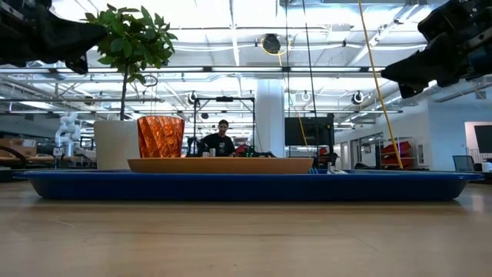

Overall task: Pick and place plate/cup/fork/spoon on tray
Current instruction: Return to Home Position

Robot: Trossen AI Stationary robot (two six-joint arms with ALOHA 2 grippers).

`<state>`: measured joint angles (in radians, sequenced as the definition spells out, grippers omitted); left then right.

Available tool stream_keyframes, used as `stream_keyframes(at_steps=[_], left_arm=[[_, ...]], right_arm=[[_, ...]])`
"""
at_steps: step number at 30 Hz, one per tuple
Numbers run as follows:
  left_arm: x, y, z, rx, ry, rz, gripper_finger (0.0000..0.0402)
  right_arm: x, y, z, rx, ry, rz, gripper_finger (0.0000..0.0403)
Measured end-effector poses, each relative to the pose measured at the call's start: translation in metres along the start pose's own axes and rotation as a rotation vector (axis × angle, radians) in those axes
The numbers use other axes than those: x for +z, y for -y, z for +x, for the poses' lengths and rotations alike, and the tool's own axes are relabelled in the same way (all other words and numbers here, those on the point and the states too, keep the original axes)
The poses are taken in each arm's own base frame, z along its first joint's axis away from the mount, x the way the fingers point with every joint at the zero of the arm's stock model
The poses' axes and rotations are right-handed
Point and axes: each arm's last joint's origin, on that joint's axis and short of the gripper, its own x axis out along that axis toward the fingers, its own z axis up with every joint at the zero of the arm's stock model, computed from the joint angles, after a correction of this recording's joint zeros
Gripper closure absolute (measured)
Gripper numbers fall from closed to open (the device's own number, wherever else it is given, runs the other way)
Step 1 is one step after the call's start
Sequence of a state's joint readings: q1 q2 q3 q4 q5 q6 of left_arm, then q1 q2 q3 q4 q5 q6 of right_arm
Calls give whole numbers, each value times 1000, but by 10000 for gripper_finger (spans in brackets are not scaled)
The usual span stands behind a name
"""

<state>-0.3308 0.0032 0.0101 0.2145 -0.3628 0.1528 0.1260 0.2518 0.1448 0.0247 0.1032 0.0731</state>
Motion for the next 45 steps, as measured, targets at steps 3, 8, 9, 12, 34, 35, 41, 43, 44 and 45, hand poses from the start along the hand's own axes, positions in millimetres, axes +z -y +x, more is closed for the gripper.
stream_keyframes(at_steps=[3,8,9,12,34,35,41,43,44,45], left_arm=[[-4,-1,1,-27,-30,-13,382],[-4,-4,2,-31,-30,-33,382],[-4,-5,2,-34,-28,-31,382],[-5,-8,3,-27,-28,-30,382],[-8,-15,4,-10,-51,-90,382],[-8,-15,4,-12,-51,-90,382],[-7,-17,4,5,-44,-67,382],[-8,-17,4,-13,-52,-64,382],[-8,-17,4,-25,-54,-64,382],[-9,-17,4,-37,-58,-64,382]], right_arm=[[1,0,-2,3,19,8,358],[3,0,-4,5,41,-3,358],[3,0,-5,5,45,-3,358],[3,0,-6,6,51,-2,358],[1,8,-11,-46,224,35,358],[0,8,-11,-48,216,33,358],[7,10,-13,27,284,6,358],[7,11,-13,35,289,2,358],[7,11,-13,38,290,1,358],[7,11,-13,44,283,-1,358]])
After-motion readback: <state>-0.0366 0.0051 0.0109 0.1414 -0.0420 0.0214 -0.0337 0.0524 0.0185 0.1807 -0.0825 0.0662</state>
